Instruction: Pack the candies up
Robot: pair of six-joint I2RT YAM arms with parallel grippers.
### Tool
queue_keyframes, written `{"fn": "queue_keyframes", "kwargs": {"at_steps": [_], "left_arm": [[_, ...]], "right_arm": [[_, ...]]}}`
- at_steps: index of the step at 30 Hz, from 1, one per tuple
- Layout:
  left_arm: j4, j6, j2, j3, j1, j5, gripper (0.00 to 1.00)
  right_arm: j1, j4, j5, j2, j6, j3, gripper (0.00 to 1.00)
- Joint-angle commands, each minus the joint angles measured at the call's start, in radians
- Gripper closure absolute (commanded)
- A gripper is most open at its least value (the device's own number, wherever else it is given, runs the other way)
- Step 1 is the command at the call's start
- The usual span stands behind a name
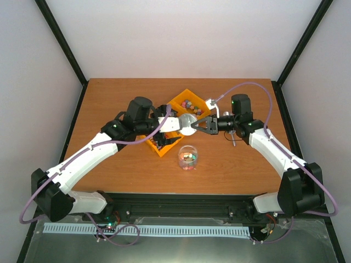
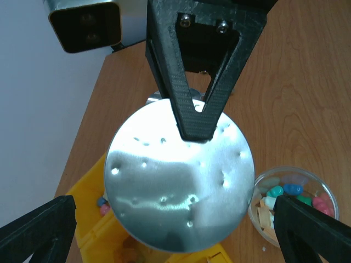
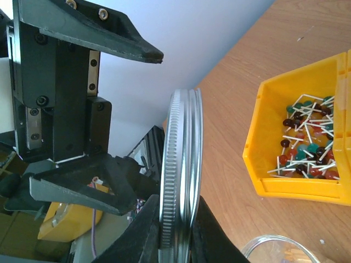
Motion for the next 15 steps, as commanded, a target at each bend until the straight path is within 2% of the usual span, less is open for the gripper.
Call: {"fn": "queue_keyframes", "kwargs": {"at_steps": [1,8,15], "left_arm": [[0.059,0.03,0.023,0.012,-0.023,0.007,0.0],[0.024,0.058,0.072,0.043,-0.046,0.026,0.0],[0.069,0.08,0.084,0.037,-0.076,-0.015,0.0]], "right_arm": [[-0.006,0.043,-0.043,0.001,0.039,-0.01,0.97],[-0.006,0.042,-0.067,0.018,0.044,-0.002,0.97],[-0.006,0.036,-0.08,0.031,0.044,0.005,0.97]]}}
